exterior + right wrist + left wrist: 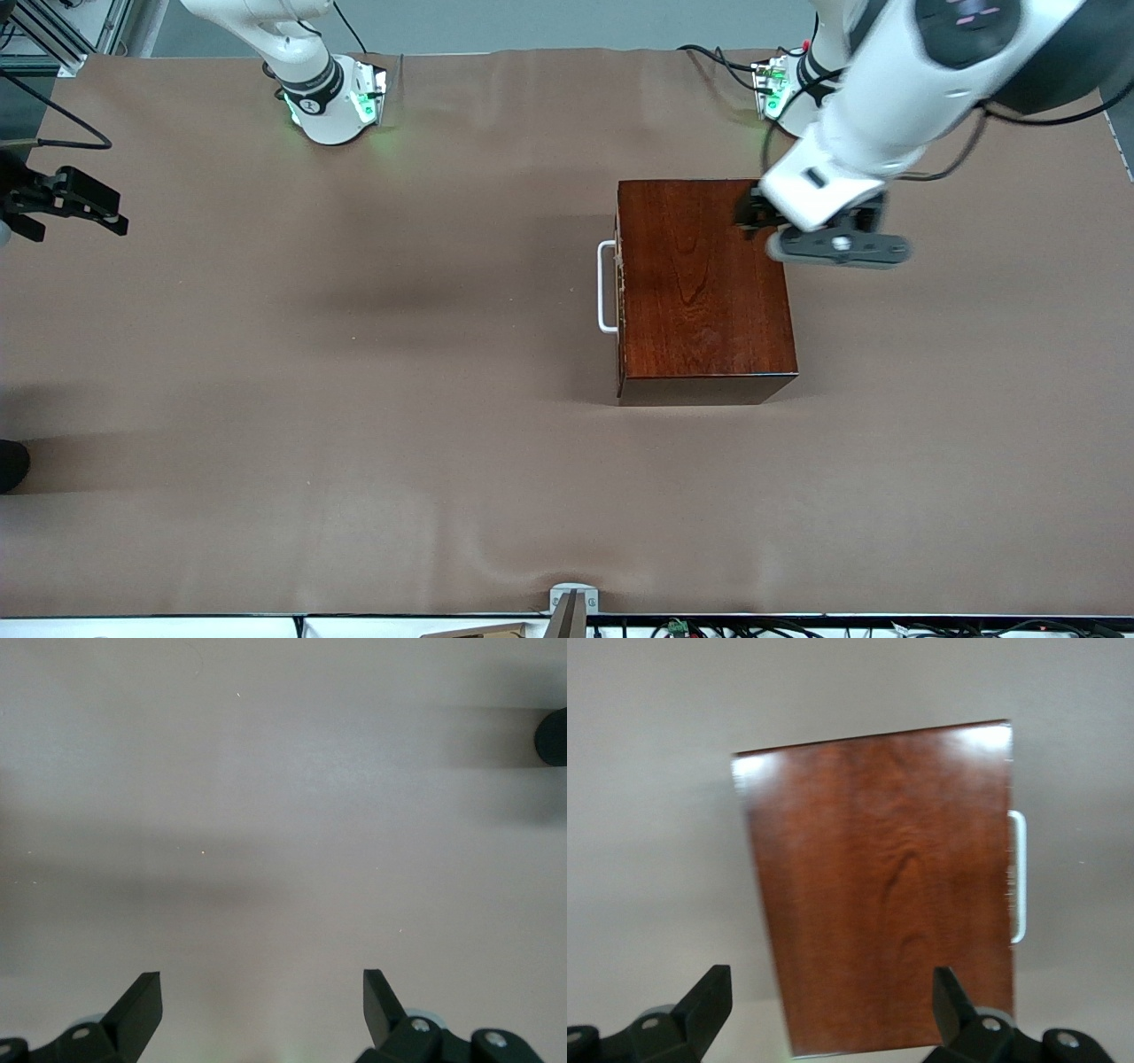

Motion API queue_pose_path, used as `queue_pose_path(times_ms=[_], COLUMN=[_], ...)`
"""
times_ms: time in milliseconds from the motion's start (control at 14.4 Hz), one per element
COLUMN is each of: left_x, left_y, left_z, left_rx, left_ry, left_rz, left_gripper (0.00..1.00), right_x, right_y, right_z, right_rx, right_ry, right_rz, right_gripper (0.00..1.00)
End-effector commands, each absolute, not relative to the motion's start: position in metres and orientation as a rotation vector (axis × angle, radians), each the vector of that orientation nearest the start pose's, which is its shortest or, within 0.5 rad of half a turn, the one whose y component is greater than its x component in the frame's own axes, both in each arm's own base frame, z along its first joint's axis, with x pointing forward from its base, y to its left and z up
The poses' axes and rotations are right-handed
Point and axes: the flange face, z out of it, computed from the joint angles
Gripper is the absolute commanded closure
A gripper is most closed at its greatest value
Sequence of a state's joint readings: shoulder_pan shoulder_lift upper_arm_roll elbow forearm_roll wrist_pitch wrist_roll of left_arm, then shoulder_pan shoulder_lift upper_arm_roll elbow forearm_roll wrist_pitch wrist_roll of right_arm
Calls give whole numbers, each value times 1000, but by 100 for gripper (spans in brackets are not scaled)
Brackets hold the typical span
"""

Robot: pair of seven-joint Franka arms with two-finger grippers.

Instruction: Open drawer, take yellow block, close drawer

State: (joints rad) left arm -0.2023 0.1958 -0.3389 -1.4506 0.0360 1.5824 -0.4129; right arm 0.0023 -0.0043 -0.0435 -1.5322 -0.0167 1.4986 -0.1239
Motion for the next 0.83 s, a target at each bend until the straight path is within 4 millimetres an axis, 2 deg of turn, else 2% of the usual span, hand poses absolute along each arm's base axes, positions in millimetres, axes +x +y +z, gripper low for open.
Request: queue_pose_path(times_ms=[0, 208, 486, 763], left_x=[538, 526, 511, 502], left_y=[-351, -405, -471, -512], left_z=[560, 534, 495, 454], left_rx=[-3104, -3125, -3099, -3071], left_ry=[230, 175, 221, 262], left_rz=[37, 8, -72, -120], left_gripper=[0, 0, 0, 0], right_x=[548, 548, 548, 548], right_y=[-26, -26, -26, -26], right_z=[642, 642, 642, 642], right_rx=[-3155, -3155, -3155, -3155], right_ry=[-126, -126, -126, -127], right_rz=[39, 39, 39, 36], right_gripper=[0, 0, 0, 0])
